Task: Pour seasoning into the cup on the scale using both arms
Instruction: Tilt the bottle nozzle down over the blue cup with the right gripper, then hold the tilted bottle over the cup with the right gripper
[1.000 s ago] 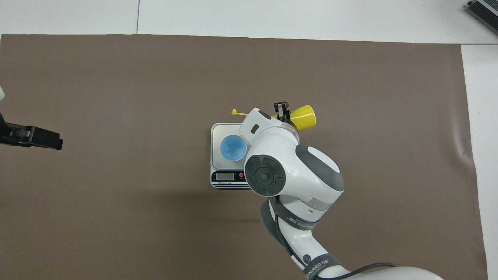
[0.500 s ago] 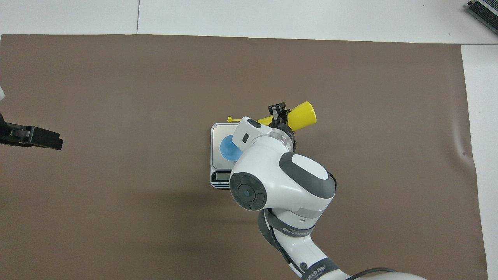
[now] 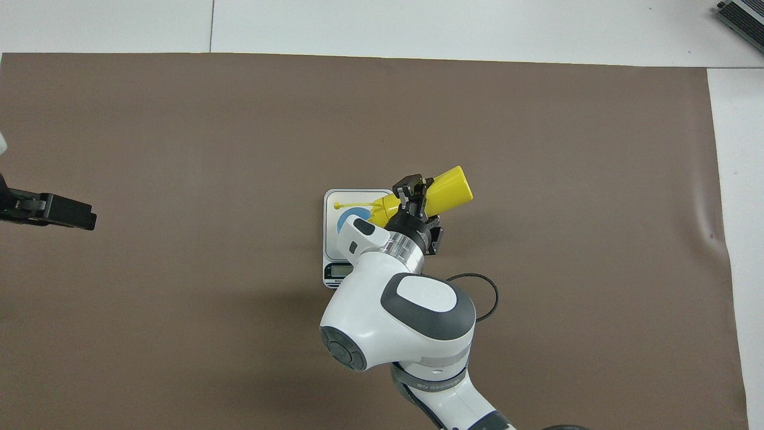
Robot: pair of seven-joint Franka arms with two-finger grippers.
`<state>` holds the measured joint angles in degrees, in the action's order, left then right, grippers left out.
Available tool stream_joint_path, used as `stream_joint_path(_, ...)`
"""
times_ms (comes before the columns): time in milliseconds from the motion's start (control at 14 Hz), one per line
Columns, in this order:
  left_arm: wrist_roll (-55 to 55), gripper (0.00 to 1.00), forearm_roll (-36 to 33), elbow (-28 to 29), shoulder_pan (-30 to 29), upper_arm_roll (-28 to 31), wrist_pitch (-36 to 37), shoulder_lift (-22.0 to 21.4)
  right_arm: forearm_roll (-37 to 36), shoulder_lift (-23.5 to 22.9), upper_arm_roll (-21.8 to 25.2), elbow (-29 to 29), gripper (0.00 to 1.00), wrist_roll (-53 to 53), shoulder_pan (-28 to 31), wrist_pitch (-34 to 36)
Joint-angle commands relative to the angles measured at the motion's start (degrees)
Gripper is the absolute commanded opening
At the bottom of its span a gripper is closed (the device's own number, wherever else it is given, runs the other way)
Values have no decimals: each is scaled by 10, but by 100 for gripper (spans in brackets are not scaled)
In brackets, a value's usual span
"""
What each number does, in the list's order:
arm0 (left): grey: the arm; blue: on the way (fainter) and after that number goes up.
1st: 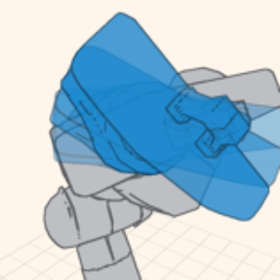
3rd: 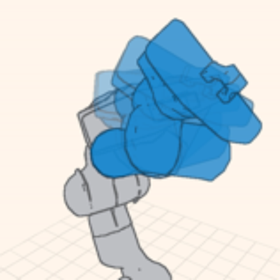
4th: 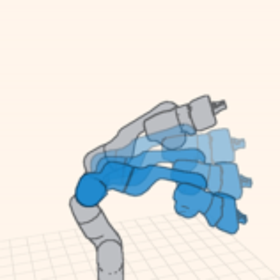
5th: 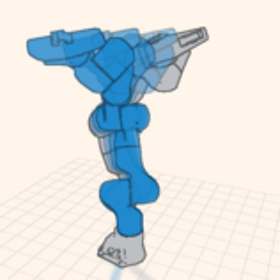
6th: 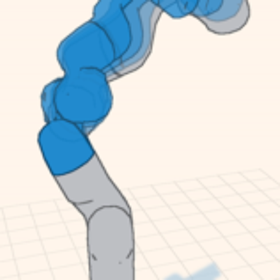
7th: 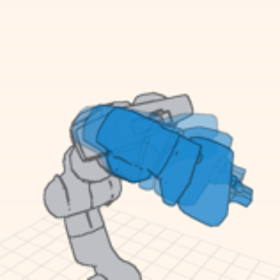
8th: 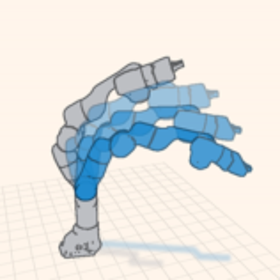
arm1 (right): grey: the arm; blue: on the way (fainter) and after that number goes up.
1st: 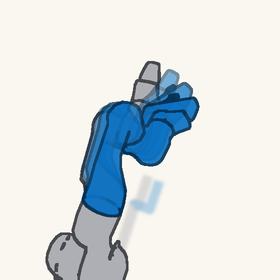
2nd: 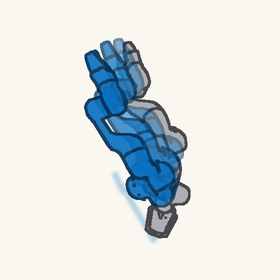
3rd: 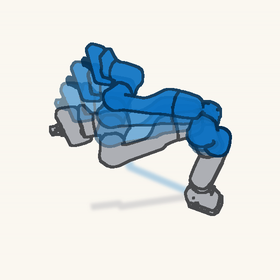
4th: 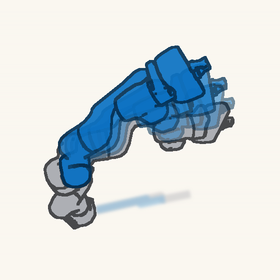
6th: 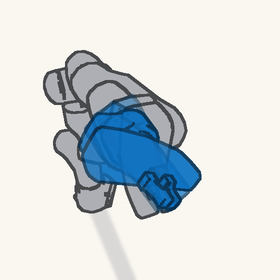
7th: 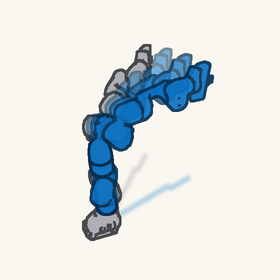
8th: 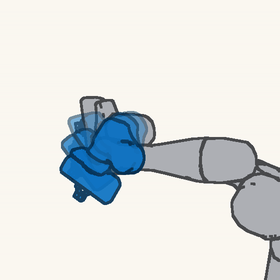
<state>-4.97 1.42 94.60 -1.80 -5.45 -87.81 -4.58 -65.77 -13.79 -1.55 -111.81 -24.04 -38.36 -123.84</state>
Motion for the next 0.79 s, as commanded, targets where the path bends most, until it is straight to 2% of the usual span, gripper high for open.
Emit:
stream_joint_path(0,5,100,-7,10,-6,-5,-3,-8,-37,17,-1,-12,0,15,-8,25)
stream_joint_path(357,4,100,-7,10,-6,-5,-3,-9,-93,34,0,-41,0,59,-26,59)
stream_joint_path(571,4,100,-7,10,-6,-5,-3,-9,-99,34,0,-46,0,76,-36,72)
stream_joint_path(714,4,100,-7,10,-6,-5,-3,-9,-127,23,-1,-46,0,79,-71,127)
